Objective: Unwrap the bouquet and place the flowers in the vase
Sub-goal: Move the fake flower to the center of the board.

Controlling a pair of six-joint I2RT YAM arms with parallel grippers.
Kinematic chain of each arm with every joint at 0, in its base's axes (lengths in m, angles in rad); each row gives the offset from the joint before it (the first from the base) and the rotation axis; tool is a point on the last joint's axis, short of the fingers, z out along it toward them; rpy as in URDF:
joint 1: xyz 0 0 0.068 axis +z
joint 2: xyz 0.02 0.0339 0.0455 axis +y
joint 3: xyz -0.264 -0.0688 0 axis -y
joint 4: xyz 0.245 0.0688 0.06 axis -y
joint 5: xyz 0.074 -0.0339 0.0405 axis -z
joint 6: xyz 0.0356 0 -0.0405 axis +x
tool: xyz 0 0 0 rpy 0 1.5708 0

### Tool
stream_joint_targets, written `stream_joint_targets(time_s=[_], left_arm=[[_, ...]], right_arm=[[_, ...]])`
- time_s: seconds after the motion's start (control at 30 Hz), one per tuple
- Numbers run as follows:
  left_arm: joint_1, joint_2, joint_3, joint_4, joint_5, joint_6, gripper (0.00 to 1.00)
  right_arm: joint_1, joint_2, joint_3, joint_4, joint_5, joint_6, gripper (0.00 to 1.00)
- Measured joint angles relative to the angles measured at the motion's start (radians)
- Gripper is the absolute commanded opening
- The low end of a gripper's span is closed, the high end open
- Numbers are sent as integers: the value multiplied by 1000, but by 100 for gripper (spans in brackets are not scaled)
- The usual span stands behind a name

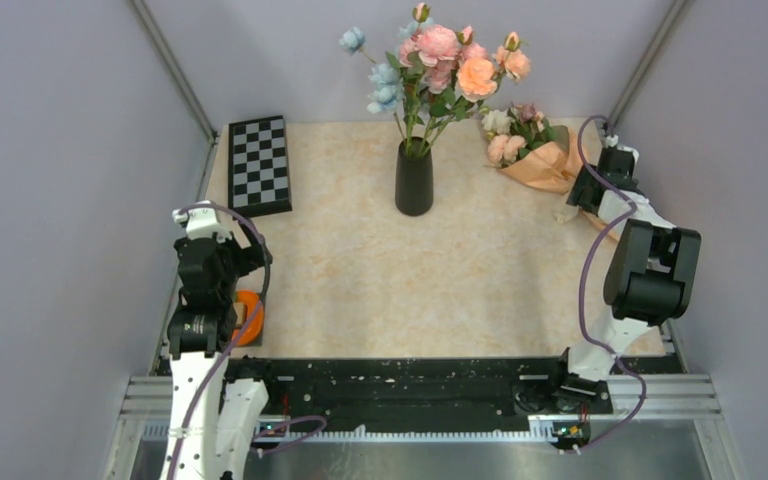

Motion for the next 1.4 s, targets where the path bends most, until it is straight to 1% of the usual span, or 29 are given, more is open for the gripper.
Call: stream_joint_targets(time_s=[0.1, 0.2, 0.43, 0.5, 0.53, 0.73, 0.9, 1.17, 1.4], left_arm=[[-2, 4, 0, 0, 3, 0, 99], [-2, 8, -2, 0, 7, 1, 99], [-2, 15, -4, 0, 11, 1, 99], [-2, 21, -4, 0, 11, 1, 99], [-2, 26, -4, 0, 11, 1, 99], [-2, 38, -4, 0, 14, 0, 99], [-2, 40, -4, 0, 14, 0, 99], [-2, 40, -4, 0, 22, 0, 99], [-2, 45, -4, 0, 33, 0, 99]], right_arm=[[-7, 0, -24, 5, -4, -1, 64], [-7, 1, -34, 0, -10, -7, 53], [-9, 2, -34, 3, -27, -14, 21], [-9, 2, -34, 3, -29, -22, 9], [-9, 2, -34, 2, -28, -24, 1], [-6, 2, -34, -10, -24, -29, 0], [20, 2, -34, -39, -13, -23, 0], [146, 1, -29, -141, 24, 26, 0], [257, -2, -14, -214, 18, 102, 0]])
